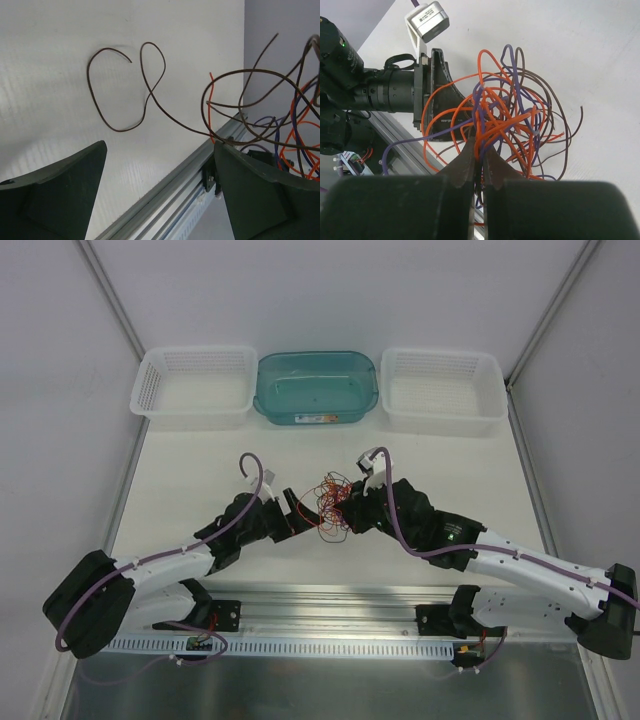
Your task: Untangle the cables
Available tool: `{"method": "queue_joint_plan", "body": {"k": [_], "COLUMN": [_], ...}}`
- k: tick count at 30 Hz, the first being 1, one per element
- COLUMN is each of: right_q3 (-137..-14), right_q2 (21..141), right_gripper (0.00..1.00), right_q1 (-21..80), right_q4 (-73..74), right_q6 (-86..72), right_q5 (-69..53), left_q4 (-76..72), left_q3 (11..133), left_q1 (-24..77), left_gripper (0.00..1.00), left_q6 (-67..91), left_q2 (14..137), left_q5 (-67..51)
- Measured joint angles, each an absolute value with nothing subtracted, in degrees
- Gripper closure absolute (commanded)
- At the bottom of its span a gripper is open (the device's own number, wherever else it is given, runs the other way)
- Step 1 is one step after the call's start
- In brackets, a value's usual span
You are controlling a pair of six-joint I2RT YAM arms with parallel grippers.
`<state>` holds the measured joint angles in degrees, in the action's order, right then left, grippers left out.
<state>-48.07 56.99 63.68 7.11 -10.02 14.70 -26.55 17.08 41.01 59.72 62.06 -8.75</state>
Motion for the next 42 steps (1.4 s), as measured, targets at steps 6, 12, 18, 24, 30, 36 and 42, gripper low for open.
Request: {"method": "queue_joint_plan", "body": {"k": [6,12,18,24,30,36,42], "right_q3": [-48.1,-49.3,-54.1,-57.6,-59.1,-60.2,-60.2], "right_q2": [57.0,57.0,56.8,56.7,56.7,56.7,56.7], "right_gripper": [0.99,0.99,0.99,0.99,0.99,0.99,0.99], "right_q1": [63.7,63.7,63.7,63.7,63.7,63.7,63.7], "right_q4": [7.2,8.8,11.8,14.0,14.7,15.2,15.2], "right_q6": [-10.2,-9.9,-9.8,-9.8,-9.8,-9.8,-9.9], "right_q5": [14.1,11.1,9.4,6.9,4.3,2.9,2.1], "left_q4": [-31.5,-37.8,-41.7,-43.6,-44.8,-45.0,-46.4], "left_q3": [17.0,14.4,13.2,13.1,13.1,13.1,13.7], "left_q1": [44.1,46.9,48.0,50.2,51.4,51.4,51.4], "left_gripper": [0.05,0.04,0.03,0.05,0.09,0.38,0.85], "left_q6": [45.4,26.5,11.7,0.3,-7.0,-8.7,-8.1], "left_q2": [63.2,63.3,63.1,60.9,58.0,57.4,59.2], "left_q5": [-10.3,-9.5,-9.1,-10.2,-9.9,-10.9,-13.5]}}
